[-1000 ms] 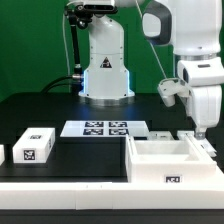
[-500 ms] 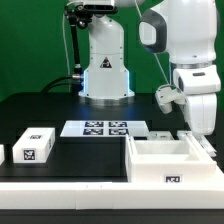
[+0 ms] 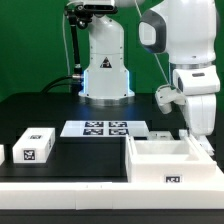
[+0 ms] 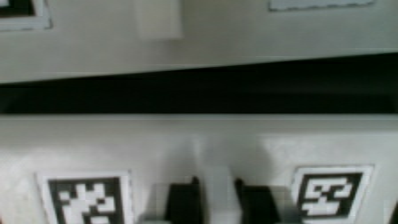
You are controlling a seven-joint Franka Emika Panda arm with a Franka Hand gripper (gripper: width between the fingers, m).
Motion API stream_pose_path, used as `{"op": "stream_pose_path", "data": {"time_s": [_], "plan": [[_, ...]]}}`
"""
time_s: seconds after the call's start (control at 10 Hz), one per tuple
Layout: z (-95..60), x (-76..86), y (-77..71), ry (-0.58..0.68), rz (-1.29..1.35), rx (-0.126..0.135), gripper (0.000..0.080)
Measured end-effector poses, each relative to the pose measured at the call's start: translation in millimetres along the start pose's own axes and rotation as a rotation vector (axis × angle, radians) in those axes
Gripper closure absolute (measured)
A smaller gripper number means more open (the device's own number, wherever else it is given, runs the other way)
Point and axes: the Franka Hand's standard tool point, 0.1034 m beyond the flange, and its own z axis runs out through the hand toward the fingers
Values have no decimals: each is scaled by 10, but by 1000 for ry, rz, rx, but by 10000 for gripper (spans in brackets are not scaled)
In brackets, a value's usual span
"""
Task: Assemble cabinet
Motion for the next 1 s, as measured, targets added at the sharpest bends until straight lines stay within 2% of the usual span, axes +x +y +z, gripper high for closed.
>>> {"op": "stream_pose_path", "data": {"time_s": [0.7, 0.8, 1.0], "plan": [[-10, -4, 7, 0, 1, -2, 738], [-82, -46, 21, -10, 1, -2, 738], [-443, -263, 50, -65, 5, -1, 738]]}}
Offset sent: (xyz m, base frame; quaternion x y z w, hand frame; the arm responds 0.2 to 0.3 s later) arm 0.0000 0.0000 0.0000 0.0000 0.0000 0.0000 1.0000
